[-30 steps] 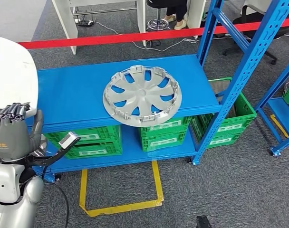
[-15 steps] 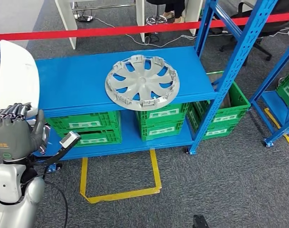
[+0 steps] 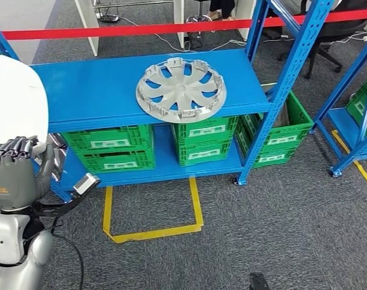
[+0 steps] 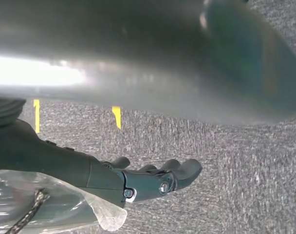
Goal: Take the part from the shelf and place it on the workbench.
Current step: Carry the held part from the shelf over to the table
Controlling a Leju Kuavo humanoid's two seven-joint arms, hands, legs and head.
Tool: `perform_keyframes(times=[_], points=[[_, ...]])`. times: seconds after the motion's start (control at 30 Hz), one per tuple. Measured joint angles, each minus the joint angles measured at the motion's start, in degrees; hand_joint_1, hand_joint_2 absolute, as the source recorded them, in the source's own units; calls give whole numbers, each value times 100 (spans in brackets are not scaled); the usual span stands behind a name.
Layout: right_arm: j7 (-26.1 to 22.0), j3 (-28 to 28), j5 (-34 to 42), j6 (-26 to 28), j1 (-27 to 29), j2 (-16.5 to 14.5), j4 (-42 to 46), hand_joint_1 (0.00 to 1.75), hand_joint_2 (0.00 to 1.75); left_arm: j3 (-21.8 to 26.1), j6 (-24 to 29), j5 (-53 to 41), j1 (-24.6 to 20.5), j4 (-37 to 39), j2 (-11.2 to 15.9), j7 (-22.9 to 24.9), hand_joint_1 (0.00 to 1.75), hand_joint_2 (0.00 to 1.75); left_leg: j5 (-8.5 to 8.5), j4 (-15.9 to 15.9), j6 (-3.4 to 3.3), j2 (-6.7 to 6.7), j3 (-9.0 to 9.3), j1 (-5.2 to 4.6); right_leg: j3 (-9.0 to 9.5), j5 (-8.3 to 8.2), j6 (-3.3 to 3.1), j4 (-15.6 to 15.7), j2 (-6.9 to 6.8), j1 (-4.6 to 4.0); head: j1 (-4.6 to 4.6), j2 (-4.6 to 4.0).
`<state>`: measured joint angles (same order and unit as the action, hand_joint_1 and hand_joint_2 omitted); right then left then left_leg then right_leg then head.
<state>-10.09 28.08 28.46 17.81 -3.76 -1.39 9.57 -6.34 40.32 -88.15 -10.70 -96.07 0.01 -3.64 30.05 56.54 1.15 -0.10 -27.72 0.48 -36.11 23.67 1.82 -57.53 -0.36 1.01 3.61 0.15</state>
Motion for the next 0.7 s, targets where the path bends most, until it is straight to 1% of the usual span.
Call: perform_keyframes(times=[0.03, 0.07, 0.1, 0.13, 0.17, 0.2, 0.23, 0.27, 0.3, 0.33, 0.37, 0.4, 0.43, 0.47, 0.5, 0.53, 0.57, 0.6, 0.63, 0.67, 0.7], points=[[-39, -1, 8, 22, 9, -2, -1, 0, 0, 1, 1, 25, 68, -43, 20, -35, 175, 175, -30, -14, -53, -2, -33, -8, -10, -51, 45, 22, 2, 6, 0, 0], [-75, -2, 21, 42, 18, -4, -2, 0, 0, 2, 1, 44, 128, -74, 38, -84, 175, 175, -77, -26, -108, 2, -67, -9, -31, -39, 80, 17, 5, 16, -2, 0], [-106, -5, 44, 63, 26, -7, -4, 0, 0, 3, 1, 57, 177, -96, 49, -135, 175, 175, -127, -36, -172, 8, -109, -8, -80, 69, 108, -55, 9, 24, 7, 0], [-131, -11, 70, 80, 33, -8, -5, 0, 0, 4, 1, 67, 216, -111, 58, -178, 175, 175, -183, -49, -231, 13, -160, -5, -155, 276, 126, -242, 14, 27, 12, 0], [-150, -18, 101, 90, 35, -9, -7, 0, 0, 4, 1, 70, 248, -119, 65, -210, 175, 175, -240, -50, -274, 18, -221, -9, -260, 572, 133, -564, 17, 29, 25, 0], [-163, -27, 136, 93, 35, -11, -7, 0, 0, 4, 0, 70, 278, -125, 68, -229, 175, 175, -294, -47, -304, 17, -295, -24, -374, 859, 138, -966, 19, 24, 37, 0], [-170, -40, 167, 90, 34, -13, -7, 0, 0, 4, -1, 70, 306, -128, 72, -240, 175, 175, -350, -41, -318, 17, -373, -44, -461, 1056, 138, -1354, 20, 18, 42, 0], [-165, -57, 198, 86, 33, -14, -7, 0, 0, 4, -1, 79, 328, -128, 78, -245, 175, 175, -407, -33, -328, 17, -455, -66, -489, 1125, 131, -1628, 20, 12, 45, 0], [-153, -78, 225, 84, 32, -14, -7, 0, 0, 4, -2, 95, 348, -128, 86, -246, 175, 175, -460, -24, -332, 17, -533, -89, -418, 1053, 111, -1698, 20, 1, 47, 0], [-141, -97, 245, 84, 33, -14, -7, 0, 0, 4, -2, 111, 366, -128, 98, -246, 175, 175, -509, -15, -332, 15, -602, -109, -247, 901, 77, -1563, 22, -14, 45, 0], [-132, -113, 261, 85, 35, -15, -7, 0, 0, 5, -1, 126, 387, -128, 114, -246, 175, 175, -553, -8, -328, 12, -658, -126, 28, 738, 27, -1224, 27, -38, 45, 0], [-135, -126, 269, 86, 36, -16, -7, 0, 0, 7, -1, 132, 411, -130, 131, -246, 175, 175, -591, -1, -317, 10, -705, -145, 353, 655, -37, -784, 32, -68, 44, 0], [-144, -137, 273, 87, 35, -22, -7, 0, 0, 9, 0, 131, 435, -134, 151, -246, 175, 175, -630, 6, -301, 12, -737, -157, 642, 642, -84, -356, 36, -89, 40, 0], [-154, -146, 274, 87, 33, -32, -7, 0, 0, 14, 1, 131, 457, -143, 172, -246, 175, 175, -677, 7, -280, 18, -763, -160, 848, 670, -118, -32, 42, -112, 40, 0], [-165, -155, 277, 88, 31, -43, -7, 0, 0, 18, 2, 131, 478, -153, 191, -246, 175, 175, -725, 3, -254, 24, -787, -157, 943, 706, -136, 141, 43, -126, 41, 0], [-177, -160, 280, 83, 33, -56, -7, 0, 0, 22, 2, 136, 498, -167, 210, -246, 175, 175, -780, -5, -228, 27, -805, -151, 948, 691, -140, 217, 43, -127, 43, 0], [-192, -163, 285, 67, 34, -80, -7, 0, 0, 28, 3, 146, 522, -179, 232, -250, 175, 175, -788, -2, -199, 22, -831, -145, 929, 653, -160, 246, 35, -119, 45, 0], [-219, -165, 289, 40, 36, -98, -7, 0, 0, 36, 2, 163, 545, -191, 251, -254, 175, 175, -706, 53, -165, 14, -869, -143, 898, 608, -196, 273, 21, -102, 37, 0], [-252, -166, 291, 9, 39, -114, -7, 0, 0, 46, 2, 186, 565, -202, 268, -264, 175, 175, -524, 212, -129, 6, -927, -135, 855, 555, -235, 297, 5, -83, 25, 0], [-287, -167, 294, -24, 40, -131, -7, 0, 0, 61, 1, 210, 584, -208, 284, -278, 175, 175, -261, 477, -90, 0, -1005, -115, 808, 507, -267, 302, -10, -69, 14, 0], [-319, -168, 296, -50, 43, -133, -7, 0, 0, 80, 1, 228, 603, -213, 294, -292, 175, 175, 25, 850, -52, -2, -1098, -89, 734, 457, -288, 290, -16, -67, 4, 0]])
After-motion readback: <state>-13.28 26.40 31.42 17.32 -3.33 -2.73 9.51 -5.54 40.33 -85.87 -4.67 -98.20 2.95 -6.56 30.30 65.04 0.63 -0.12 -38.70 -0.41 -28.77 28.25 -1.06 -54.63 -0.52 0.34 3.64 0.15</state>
